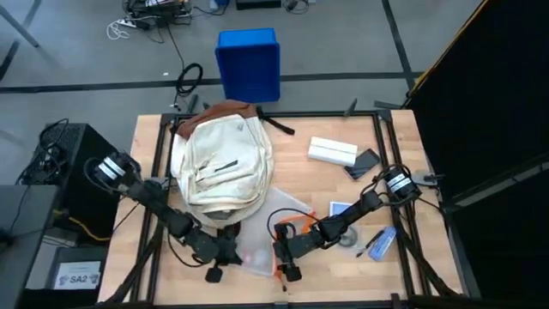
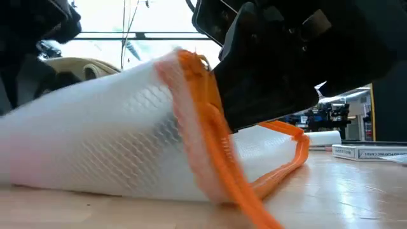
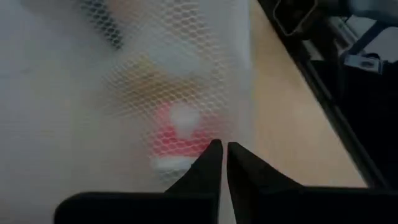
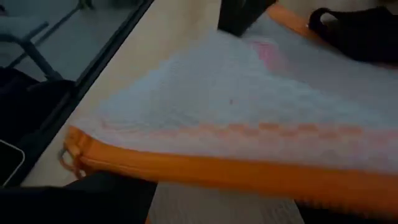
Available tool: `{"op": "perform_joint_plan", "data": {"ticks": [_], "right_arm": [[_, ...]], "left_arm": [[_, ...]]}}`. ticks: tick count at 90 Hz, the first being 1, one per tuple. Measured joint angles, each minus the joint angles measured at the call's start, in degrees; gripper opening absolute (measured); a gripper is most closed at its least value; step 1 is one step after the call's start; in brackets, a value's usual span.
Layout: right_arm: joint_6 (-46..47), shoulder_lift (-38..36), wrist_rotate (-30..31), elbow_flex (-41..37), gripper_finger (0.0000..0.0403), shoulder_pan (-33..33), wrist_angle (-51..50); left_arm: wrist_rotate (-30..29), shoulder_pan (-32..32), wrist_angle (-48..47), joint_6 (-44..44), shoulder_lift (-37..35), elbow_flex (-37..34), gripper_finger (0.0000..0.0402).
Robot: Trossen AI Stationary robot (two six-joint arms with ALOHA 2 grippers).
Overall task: Unpack backpack
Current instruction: Remove the yellow scented candle from the zip bag
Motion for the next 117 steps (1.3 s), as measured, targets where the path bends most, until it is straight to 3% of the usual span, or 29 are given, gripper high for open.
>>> {"op": "perform_joint_plan", "data": {"ticks": [23,39,65,73,79,87,117], "right_arm": [[0.3,0.0,0.1,0.0,0.0316,0.1,-0.7],[0.3,0.0,0.0,0.0,0.0317,0.1,-2.5],[1.9,-0.3,2.1,0.2,0.0303,0.0,-10.6],[1.6,-0.3,2.4,0.2,0.0283,0.0,-10.9],[1.5,-0.7,1.8,0.2,0.0262,0.0,-11.5],[2.1,-1.5,-0.4,0.1,0.0262,-0.1,-12.5],[7.9,-10.7,-2.7,-0.1,0.0262,2.4,-30.5]], "left_arm": [[0.8,4.1,2.4,4.4,8.1,5.1,0.0],[1.0,5.9,1.7,7.7,9.7,8.4,0.0],[0.0,6.4,-0.2,8.3,9.7,8.9,0.0],[0.0,6.4,-0.4,8.2,9.7,8.9,0.0],[0.0,6.4,-0.8,8.2,9.7,8.9,0.0],[0.0,6.4,-1.3,8.1,9.6,9.0,0.0],[0.4,6.4,-1.8,8.1,9.5,8.8,0.0]]}}
